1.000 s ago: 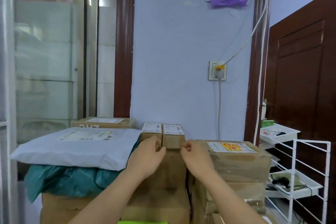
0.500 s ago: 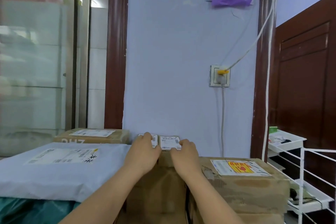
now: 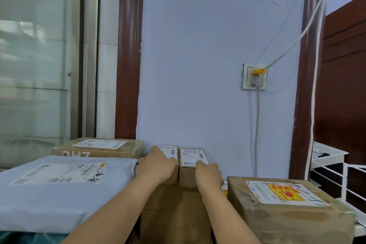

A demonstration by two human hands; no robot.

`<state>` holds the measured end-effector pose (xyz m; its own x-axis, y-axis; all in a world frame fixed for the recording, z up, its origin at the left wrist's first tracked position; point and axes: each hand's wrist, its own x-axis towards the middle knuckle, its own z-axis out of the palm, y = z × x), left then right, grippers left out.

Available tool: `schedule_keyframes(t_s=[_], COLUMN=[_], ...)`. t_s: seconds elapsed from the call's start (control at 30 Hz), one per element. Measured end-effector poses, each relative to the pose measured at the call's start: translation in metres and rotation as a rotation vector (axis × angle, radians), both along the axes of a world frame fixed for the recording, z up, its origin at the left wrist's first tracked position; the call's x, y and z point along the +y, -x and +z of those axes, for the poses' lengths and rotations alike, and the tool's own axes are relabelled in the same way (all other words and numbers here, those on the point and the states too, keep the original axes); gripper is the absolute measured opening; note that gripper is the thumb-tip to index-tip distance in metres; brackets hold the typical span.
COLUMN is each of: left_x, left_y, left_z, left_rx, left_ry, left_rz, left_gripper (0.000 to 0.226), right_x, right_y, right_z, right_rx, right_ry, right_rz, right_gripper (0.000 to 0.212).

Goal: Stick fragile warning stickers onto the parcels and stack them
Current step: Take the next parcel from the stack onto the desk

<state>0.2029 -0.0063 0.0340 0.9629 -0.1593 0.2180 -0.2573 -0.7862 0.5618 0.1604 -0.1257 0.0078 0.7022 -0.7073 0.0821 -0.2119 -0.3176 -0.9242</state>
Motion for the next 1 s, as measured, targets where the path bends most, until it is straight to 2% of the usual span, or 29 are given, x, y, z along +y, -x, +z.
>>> schedule_keyframes(t_s=[0.13, 0.3, 0.53, 0.73, 0.87, 1.0], left_x=[-0.005, -0.01, -0.005, 0.006, 0.022, 0.044], left_y=[0.003, 0.007, 0.02, 0.038, 0.052, 0.062], left_z=[0.006, 0.016, 0.024, 0.029, 0.036, 0.041], left_rx=[0.048, 0.104, -0.002, -0.132, -0.156, 0.037], left_ry=[0.021, 0.253, 0.362, 0.613, 0.753, 0.857], left_rz=[0.058, 0.08, 0.094, 0.051, 0.022, -0.079], left_gripper=[0.06, 0.057, 0.039, 0.034, 0.05, 0.071], right_x=[-0.001, -0.001, 0.003, 0.012, 0.021, 0.025], right_y=[-0.007, -0.002, 0.014, 0.033, 0.056, 0.088], right_z=[-0.005, 0.003, 0.013, 0.021, 0.029, 0.039], right_rx=[-0.045, -0.116, -0.222, -0.281, -0.395, -0.5], right_ry=[-0.074, -0.085, -0.105, -0.146, -0.18, -0.231], right_rz=[-0.017, -0.103, -0.086, -0.049, 0.013, 0.113], right_gripper=[0.04, 0.038, 0.033, 0.035, 0.025, 0.019])
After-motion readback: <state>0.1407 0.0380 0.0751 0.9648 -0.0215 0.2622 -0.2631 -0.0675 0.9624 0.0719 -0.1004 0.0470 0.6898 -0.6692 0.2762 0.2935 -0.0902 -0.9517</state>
